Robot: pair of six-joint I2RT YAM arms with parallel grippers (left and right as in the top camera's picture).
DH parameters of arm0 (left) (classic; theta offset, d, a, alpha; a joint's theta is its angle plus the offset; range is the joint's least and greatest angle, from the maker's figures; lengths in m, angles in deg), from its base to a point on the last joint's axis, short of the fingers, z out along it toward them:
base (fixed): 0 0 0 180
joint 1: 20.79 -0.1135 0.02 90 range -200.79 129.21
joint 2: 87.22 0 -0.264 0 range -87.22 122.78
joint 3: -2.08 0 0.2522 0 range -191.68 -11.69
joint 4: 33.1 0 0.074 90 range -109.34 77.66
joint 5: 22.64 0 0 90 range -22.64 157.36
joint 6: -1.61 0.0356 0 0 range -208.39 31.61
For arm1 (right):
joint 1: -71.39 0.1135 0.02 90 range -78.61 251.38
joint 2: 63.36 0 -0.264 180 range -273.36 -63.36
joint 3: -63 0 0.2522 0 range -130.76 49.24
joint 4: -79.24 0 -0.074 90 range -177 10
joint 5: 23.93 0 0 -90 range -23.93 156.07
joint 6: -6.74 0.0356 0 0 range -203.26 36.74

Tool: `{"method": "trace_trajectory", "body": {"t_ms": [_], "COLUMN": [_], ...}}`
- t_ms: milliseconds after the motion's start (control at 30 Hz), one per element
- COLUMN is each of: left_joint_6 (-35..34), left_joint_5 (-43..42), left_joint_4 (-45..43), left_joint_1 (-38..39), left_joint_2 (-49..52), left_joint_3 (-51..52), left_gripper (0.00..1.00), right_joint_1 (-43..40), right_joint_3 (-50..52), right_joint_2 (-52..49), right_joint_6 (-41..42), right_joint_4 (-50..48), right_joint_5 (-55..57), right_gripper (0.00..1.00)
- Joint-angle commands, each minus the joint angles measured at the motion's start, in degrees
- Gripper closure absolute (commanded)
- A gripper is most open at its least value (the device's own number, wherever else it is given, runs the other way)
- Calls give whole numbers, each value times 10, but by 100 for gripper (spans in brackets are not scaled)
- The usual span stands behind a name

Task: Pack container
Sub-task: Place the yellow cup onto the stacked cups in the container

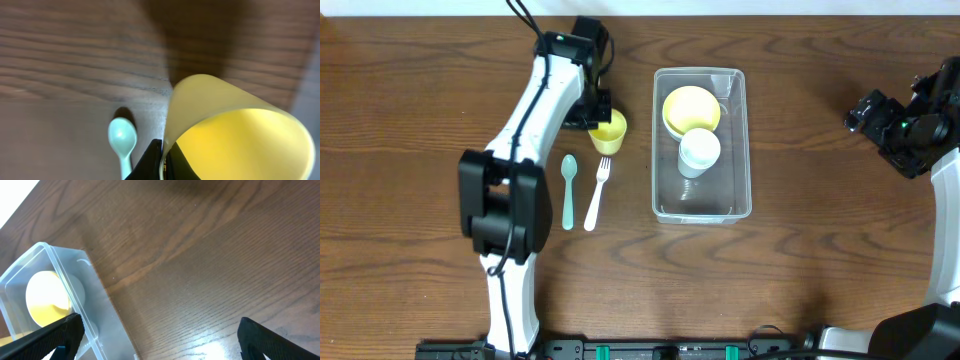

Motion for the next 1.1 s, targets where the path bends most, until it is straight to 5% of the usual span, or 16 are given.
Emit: {"method": "trace_trajectory", "body": {"t_ms": [0,300,533,867,933,1033,1067], "left_joint_6": [21,43,44,42,39,37,38], "left_joint_5": [10,6,7,12,24,24,24], "left_joint_4": [3,1,-35,-47,-49,-38,-30], "left_joint_1": [10,144,222,236,235,235,235], "left_joint_2": [-120,-251,-182,-39,-28,-39,-50], "left_joint_3": [-33,-32,-20,-20,-20,-28,-34], "left_gripper": [94,94,94,94,83,23,16], "right_joint_1": [-3,-3,-3,-3,-3,-3,-3], "right_joint_3": [0,0,0,0,0,0,0], "right_joint_2": [-2,-2,-2,-2,-2,-2,-2], "right_joint_6": [5,5,5,5,5,5,5], "right_joint_4": [0,0,0,0,0,0,0], "right_joint_5": [-1,-2,-2,-2,-2,-2,-2], "right_gripper": [1,1,1,1,1,1,1]}}
